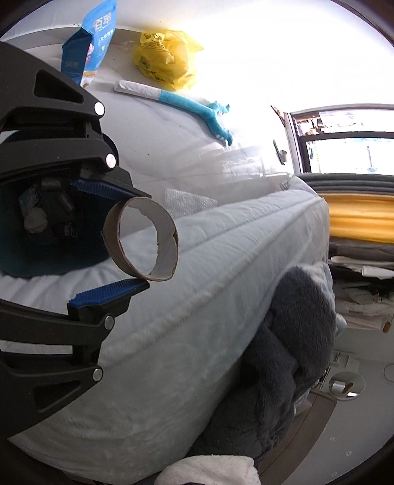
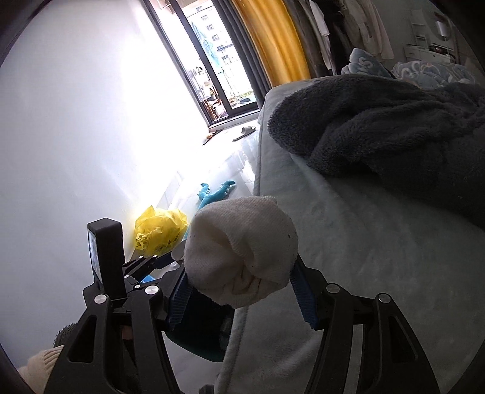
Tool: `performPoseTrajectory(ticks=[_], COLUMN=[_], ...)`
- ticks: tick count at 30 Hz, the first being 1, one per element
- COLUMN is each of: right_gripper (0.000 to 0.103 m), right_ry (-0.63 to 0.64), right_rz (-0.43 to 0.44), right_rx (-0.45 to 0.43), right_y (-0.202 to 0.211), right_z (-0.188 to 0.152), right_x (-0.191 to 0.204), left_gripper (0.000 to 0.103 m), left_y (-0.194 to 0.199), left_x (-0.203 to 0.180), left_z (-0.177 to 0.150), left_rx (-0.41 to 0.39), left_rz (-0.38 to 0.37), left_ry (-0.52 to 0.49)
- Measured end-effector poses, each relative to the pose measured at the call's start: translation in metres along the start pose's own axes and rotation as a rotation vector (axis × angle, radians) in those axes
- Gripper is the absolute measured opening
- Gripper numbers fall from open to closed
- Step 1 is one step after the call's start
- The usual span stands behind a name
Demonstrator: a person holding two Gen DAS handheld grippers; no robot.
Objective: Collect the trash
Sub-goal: 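Carry the tape core and white sock over the black bin, then open the left tool over the bin while the right tool releases the sock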
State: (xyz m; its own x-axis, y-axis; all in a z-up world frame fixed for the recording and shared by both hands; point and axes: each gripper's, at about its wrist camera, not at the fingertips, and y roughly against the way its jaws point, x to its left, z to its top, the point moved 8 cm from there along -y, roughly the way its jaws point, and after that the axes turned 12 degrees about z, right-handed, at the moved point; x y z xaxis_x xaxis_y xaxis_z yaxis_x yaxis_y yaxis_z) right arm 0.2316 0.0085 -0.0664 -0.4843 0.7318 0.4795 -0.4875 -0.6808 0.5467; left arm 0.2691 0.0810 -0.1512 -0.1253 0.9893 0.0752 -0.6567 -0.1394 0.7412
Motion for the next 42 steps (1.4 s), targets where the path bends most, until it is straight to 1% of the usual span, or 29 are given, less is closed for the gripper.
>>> performPoseTrajectory(ticks=[6, 16, 19, 24, 30, 31, 34, 37, 38, 42], right_gripper=[0.061, 0.061, 0.061, 0.061, 0.061, 0.061, 0.061, 0.061, 0.061, 0.061], right_ry=[0.026, 0.074, 0.088, 0.105, 0.122, 0.125, 0.133, 0.147, 0.152, 0.160], right_rz=[0.023, 0.052, 0.057, 0.064, 0.061, 0.059, 0.055, 0.047, 0.044, 0.036], right_rx=[0.039, 0.114, 0.132, 0.161, 0.200, 0.206, 0.224, 0.248, 0.257, 0.299], right_y=[-0.026, -0.071, -0.084, -0.103, -0.120, -0.123, -0.132, -0.143, -0.147, -0.167], right_z=[-0.005, -0.016, -0.014, -0.015, -0.024, -0.025, -0.029, -0.036, -0.038, -0.049], right_x=[0.021, 0.056, 0.060, 0.068, 0.072, 0.073, 0.075, 0.078, 0.079, 0.079], left_gripper=[0.053, 0.053, 0.053, 0.054, 0.054, 0.056, 0.070, 0.073, 0.076, 0.080], left_y=[-0.011, -0.037, -0.042, -0.049, -0.054, -0.055, -0.056, -0.054, -0.053, -0.046], left_x=[0.030, 0.076, 0.089, 0.106, 0.116, 0.117, 0.124, 0.131, 0.135, 0.148], left_z=[-0.015, -0.050, -0.061, -0.081, -0.099, -0.102, -0.112, -0.115, -0.116, -0.111], left_rx=[0.055, 0.211, 0.253, 0.317, 0.374, 0.388, 0.420, 0.426, 0.423, 0.396], left_rz=[0.033, 0.073, 0.078, 0.069, 0.045, 0.036, 0.029, 0.026, 0.028, 0.033], left_ry=[0.012, 0.028, 0.040, 0.043, 0.025, 0.025, 0.022, 0.024, 0.027, 0.042])
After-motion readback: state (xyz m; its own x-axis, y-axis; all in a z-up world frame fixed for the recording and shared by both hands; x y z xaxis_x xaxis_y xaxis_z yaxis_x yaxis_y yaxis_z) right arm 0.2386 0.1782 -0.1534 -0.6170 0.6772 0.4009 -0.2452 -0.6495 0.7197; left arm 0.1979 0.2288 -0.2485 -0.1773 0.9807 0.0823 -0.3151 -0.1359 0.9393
